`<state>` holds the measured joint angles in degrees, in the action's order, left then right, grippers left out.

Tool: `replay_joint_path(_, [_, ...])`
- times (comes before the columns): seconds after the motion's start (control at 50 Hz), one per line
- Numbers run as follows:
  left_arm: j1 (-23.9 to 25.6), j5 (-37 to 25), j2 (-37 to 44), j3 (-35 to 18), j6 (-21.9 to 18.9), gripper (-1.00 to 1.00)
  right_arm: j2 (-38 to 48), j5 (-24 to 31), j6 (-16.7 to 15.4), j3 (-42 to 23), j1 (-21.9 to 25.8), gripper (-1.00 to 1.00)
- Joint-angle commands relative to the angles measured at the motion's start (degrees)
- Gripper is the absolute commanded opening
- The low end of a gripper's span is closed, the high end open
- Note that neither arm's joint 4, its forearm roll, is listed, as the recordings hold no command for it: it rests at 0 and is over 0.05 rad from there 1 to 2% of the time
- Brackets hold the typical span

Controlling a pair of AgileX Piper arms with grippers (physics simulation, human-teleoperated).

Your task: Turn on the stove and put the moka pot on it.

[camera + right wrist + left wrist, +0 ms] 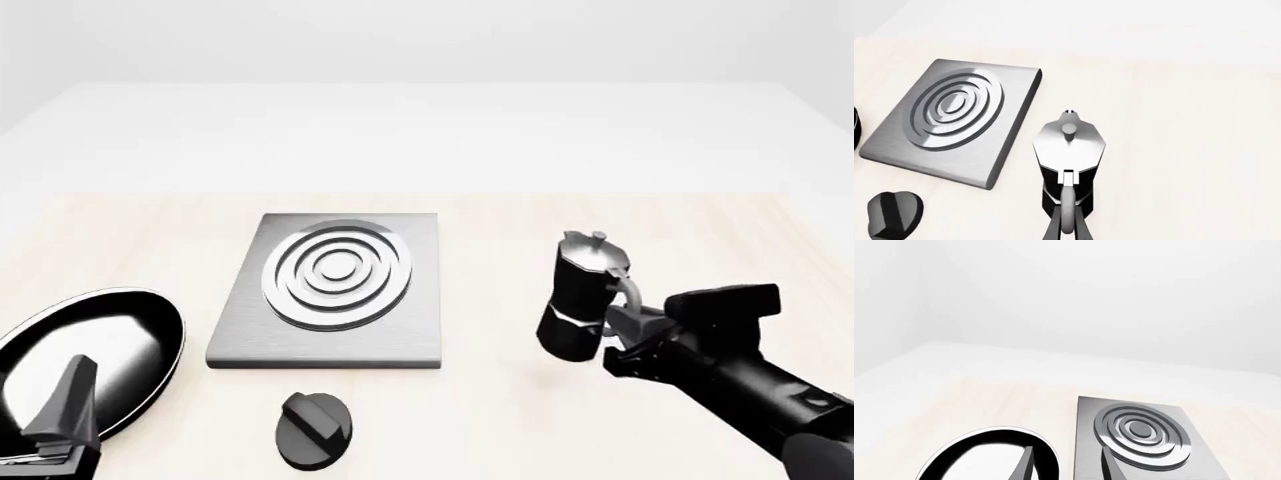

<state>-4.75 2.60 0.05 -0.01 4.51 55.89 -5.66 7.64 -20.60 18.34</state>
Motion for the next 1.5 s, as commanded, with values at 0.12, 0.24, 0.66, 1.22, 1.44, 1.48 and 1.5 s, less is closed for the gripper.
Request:
replay_joint_path(0.12, [0.2,0.3,0.0,0.0,-0.3,1.00,-9.6,13.8,-3.8,-7.5,0.7,-1.00])
replay_joint_path(0.24, [0.1,0.3,0.0,0.0,-0.2,1.00,-9.1,15.1,-4.1,-10.0,3.0,-1.00])
replay_joint_path(0.66, [0.0,0.0,0.0,0.0,-0.1,1.00,-2.1,14.8,-5.6,-19.6,11.0,-1.00])
replay_joint_path(1.22, [-0.3,0.3,0.0,0.0,-0.1,1.00,9.3,9.6,-9.3,-26.9,17.0,-1.00])
replay_joint_path(1.44, [-0.4,0.5,0.0,0.0,0.0,1.00,14.1,7.9,-10.2,-30.1,19.1,-1.00])
replay_joint_path(1.48, [-0.4,0.4,0.0,0.0,0.1,1.00,14.9,7.5,-10.3,-30.3,19.0,-1.00])
replay_joint_path(1.5, [-0.4,0.4,0.0,0.0,0.1,1.00,15.6,7.2,-10.0,-30.6,19.4,-1.00])
